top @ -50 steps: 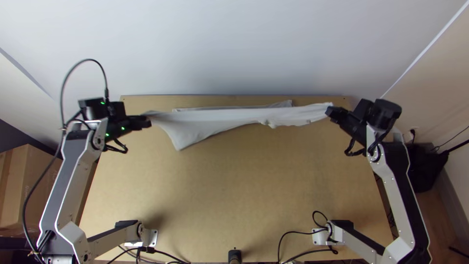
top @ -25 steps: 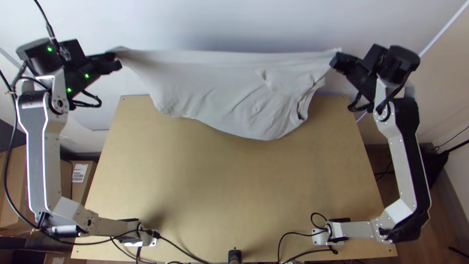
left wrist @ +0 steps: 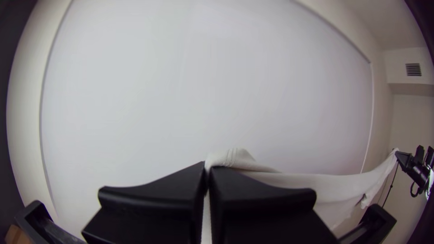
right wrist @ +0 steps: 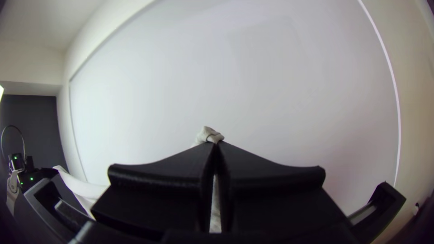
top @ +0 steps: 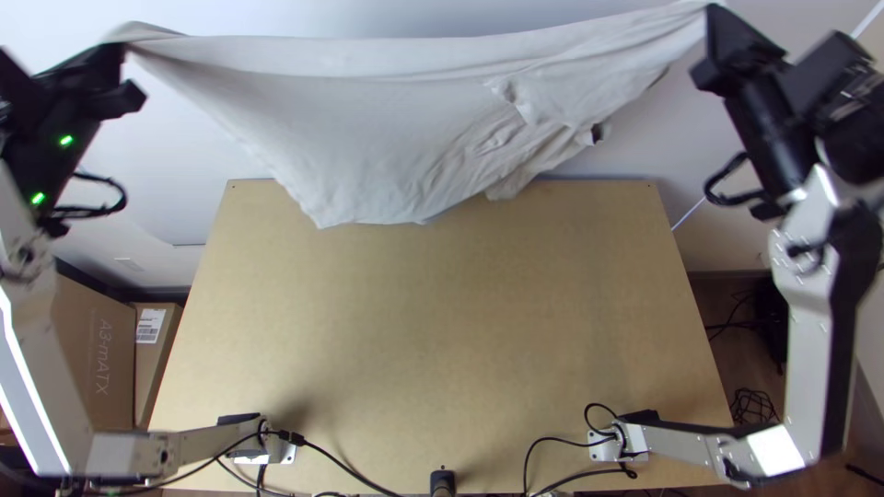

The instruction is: Fold the t-shirt

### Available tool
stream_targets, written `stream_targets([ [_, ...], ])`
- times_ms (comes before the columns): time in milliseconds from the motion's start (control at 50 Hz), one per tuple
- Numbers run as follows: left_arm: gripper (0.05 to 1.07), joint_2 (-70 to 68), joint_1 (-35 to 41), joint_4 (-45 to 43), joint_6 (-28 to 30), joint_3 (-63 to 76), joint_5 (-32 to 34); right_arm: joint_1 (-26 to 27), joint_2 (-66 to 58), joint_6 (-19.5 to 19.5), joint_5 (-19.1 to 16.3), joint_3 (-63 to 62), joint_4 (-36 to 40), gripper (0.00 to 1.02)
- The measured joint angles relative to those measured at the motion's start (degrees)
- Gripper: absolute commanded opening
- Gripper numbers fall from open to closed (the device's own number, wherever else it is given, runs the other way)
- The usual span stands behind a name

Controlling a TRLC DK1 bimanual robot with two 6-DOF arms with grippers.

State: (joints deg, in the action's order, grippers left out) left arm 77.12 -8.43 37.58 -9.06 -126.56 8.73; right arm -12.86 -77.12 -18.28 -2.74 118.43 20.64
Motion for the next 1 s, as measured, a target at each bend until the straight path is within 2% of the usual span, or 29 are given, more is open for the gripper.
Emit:
stream_targets([
  [160,0.08,-11.82,-0.37,0.02,-0.2,1.66,-0.22,-1.51,14.97,-0.09,0.15,-6.88,0.37,0.02],
  [300,0.08,-20.65,-0.37,0.68,-0.2,2.97,-0.15,-0.9,26.27,-1.51,-1.27,-10.54,3.74,0.02],
  [440,0.08,-25.14,0.07,2.62,-0.22,3.1,0.07,-0.9,30.67,-2.54,-2.93,-10.51,7.21,0.02],
  [640,0.08,-25.42,1.46,6.69,-0.28,7.13,0.24,-0.9,30.69,-3.32,-4.37,-12.7,9.09,0.02],
  [800,0.08,-27.98,3.74,7.76,-0.37,20.04,0.22,-0.9,31.89,-5.38,-4.37,-22.18,9.25,0.02],
  [1000,0.08,-37.4,4.26,8.07,-0.09,48.74,2.1,-2.1,37.46,-5.53,-4.37,-47.71,7.37,0.02],
])
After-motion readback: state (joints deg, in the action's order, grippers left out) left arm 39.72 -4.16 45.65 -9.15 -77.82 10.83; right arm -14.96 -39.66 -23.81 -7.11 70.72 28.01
